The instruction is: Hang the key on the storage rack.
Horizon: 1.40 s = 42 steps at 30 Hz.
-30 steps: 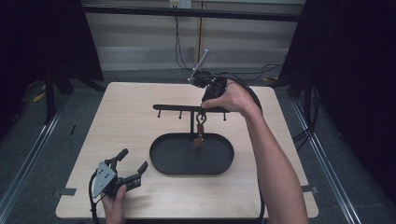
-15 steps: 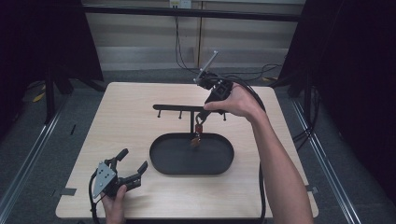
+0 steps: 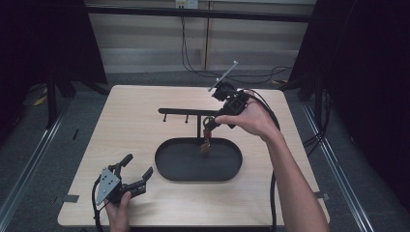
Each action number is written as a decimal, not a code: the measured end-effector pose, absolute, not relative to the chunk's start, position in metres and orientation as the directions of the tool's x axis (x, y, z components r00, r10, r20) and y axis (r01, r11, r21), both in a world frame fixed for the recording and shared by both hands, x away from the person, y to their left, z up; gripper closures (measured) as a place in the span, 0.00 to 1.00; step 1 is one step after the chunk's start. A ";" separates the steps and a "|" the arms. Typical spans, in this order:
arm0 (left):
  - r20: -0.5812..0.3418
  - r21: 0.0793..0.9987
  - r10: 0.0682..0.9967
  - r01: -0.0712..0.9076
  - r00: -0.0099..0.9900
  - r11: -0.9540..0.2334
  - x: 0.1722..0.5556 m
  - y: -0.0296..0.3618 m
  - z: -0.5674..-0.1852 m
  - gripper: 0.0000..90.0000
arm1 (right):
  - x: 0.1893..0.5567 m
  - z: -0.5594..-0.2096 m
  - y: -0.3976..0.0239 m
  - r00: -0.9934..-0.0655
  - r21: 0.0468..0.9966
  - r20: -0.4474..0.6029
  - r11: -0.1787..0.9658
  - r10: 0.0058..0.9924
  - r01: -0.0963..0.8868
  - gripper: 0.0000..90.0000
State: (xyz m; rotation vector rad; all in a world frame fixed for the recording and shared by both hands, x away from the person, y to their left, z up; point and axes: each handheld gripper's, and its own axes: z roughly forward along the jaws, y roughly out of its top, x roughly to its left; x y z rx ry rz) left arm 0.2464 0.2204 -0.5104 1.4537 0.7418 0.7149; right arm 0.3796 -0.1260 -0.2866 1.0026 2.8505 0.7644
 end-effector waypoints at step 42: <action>-0.011 1.000 0.803 0.018 0.596 0.001 0.246 0.220 -0.510 0.18 | 0.280 -0.400 -0.179 -0.709 0.860 0.097 0.300 0.699 0.413 0.16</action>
